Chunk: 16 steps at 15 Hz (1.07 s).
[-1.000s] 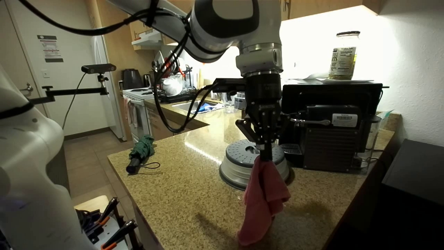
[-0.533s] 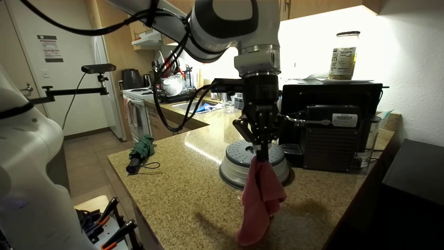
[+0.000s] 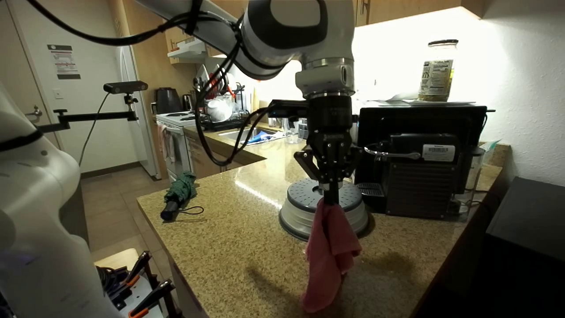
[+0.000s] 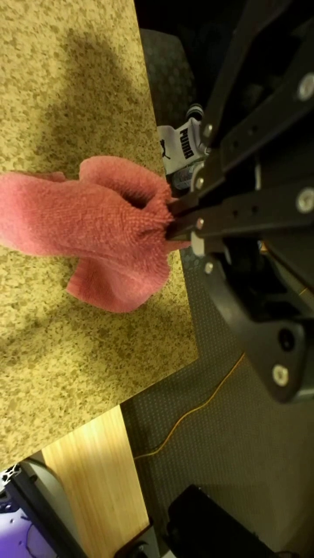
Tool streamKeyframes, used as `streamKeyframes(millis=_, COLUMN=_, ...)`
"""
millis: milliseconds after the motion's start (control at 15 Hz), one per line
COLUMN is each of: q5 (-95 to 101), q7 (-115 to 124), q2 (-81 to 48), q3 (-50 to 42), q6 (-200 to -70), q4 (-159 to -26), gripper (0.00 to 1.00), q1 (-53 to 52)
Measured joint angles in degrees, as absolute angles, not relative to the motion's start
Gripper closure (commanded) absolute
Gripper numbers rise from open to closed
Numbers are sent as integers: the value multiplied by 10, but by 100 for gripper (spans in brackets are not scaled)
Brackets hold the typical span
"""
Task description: Pick up the pink cloth and put it on the left side of the counter
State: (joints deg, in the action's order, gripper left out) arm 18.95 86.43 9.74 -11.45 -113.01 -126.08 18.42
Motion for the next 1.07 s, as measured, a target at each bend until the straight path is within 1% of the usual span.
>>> streamKeyframes(millis=467, q5=190, q7=865, q2=97, q3=-114, q6=-1127, q4=-1261, gripper=96, q1=184)
streamKeyframes(millis=533, q5=190, q7=865, q2=97, q3=-114, q6=-1127, q4=-1261, gripper=71, q1=184)
streamKeyframes(millis=600, q5=190, q7=865, q2=97, q3=-114, q6=-1127, q4=-1261, gripper=69, q1=184)
streamKeyframes(millis=667, q5=190, q7=865, q2=97, q3=-114, q6=-1127, q4=-1261, gripper=64, q1=184)
streamKeyframes(millis=1067, q5=189, q7=865, q2=87, q3=-114, q6=-1124, q4=-1261, gripper=26, q1=183)
